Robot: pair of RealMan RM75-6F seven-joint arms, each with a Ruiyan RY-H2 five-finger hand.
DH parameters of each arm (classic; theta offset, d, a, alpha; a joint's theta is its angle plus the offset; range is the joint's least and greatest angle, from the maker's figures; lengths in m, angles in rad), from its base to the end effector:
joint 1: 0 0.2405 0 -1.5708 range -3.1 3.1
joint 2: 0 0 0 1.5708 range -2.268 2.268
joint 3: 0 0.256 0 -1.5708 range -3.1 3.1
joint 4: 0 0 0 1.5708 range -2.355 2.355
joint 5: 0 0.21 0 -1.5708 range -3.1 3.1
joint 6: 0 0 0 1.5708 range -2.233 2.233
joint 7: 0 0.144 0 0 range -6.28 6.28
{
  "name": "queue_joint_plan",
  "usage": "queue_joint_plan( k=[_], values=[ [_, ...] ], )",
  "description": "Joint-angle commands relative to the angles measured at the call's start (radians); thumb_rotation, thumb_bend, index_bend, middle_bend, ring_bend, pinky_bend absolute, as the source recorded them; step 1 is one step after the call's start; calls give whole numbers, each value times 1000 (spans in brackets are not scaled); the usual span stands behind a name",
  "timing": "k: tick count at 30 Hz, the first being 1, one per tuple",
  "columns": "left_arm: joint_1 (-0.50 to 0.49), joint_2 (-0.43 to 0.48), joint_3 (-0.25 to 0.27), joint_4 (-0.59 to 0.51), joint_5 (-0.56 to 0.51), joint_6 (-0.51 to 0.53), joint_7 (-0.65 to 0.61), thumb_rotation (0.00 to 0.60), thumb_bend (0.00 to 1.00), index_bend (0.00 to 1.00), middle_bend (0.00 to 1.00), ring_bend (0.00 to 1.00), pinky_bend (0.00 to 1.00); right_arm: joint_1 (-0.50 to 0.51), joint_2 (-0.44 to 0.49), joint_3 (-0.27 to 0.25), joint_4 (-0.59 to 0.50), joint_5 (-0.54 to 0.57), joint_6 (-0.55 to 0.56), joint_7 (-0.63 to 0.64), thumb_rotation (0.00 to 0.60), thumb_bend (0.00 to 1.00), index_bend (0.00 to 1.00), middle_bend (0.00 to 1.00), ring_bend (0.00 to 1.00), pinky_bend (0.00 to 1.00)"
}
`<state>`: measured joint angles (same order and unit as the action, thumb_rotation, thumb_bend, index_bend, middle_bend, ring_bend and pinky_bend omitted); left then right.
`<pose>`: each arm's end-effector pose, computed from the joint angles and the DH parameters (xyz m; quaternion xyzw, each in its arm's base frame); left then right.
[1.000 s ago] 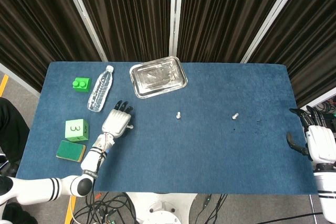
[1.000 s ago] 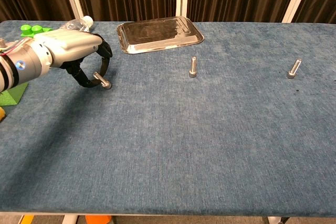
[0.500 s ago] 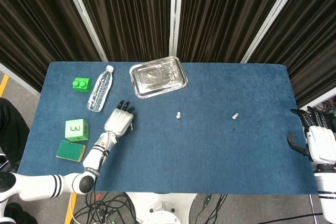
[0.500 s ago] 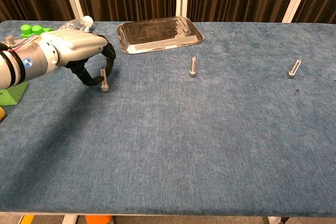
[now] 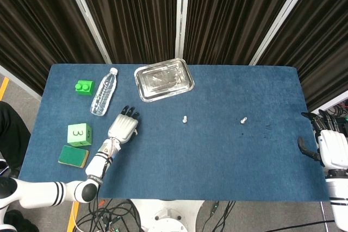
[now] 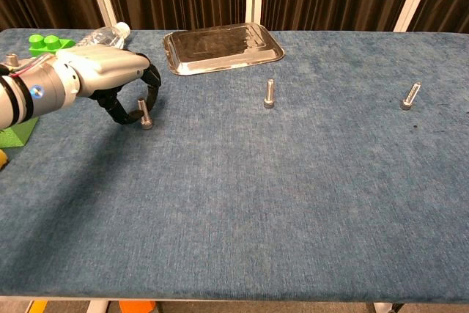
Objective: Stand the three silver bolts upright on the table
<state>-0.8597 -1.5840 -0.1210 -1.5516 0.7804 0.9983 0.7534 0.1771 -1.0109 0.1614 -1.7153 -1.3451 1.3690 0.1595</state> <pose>-0.1342 0.3383 -0.0380 -0.7884 -0.3314 -0.2538 0.4518 -0.2929 -0.2296 0.1920 0.5350 -0.4415 0.4457 0.5659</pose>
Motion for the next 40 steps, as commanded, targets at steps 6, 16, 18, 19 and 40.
queue_joint_plan(
  k=[6,16,18,19,40],
  values=[
    [3,7,12,-7,9,7,-13,594,430,382,160,9,0,-3,1,1,-5,0,2,-3,600,372,172,193,0,0],
    [95,104,-3,-90,139,137,-174,600,323,207,138,9,0,-2,11,1,-2,-7,-8,25,600,372,172,193,0,0],
    [155,157,-7,-111,194,212,-262,600,268,208,139,9,0,3,27,-13,10,-39,-32,70,600,373,172,190,0,0],
    [183,181,-8,-117,220,245,-306,600,247,208,139,9,0,7,41,-25,17,-67,-48,99,600,373,172,188,0,0],
    [713,409,202,-67,586,679,-752,600,180,247,142,9,0,-53,-39,-102,202,-228,94,224,600,310,128,133,0,0]
  ],
)
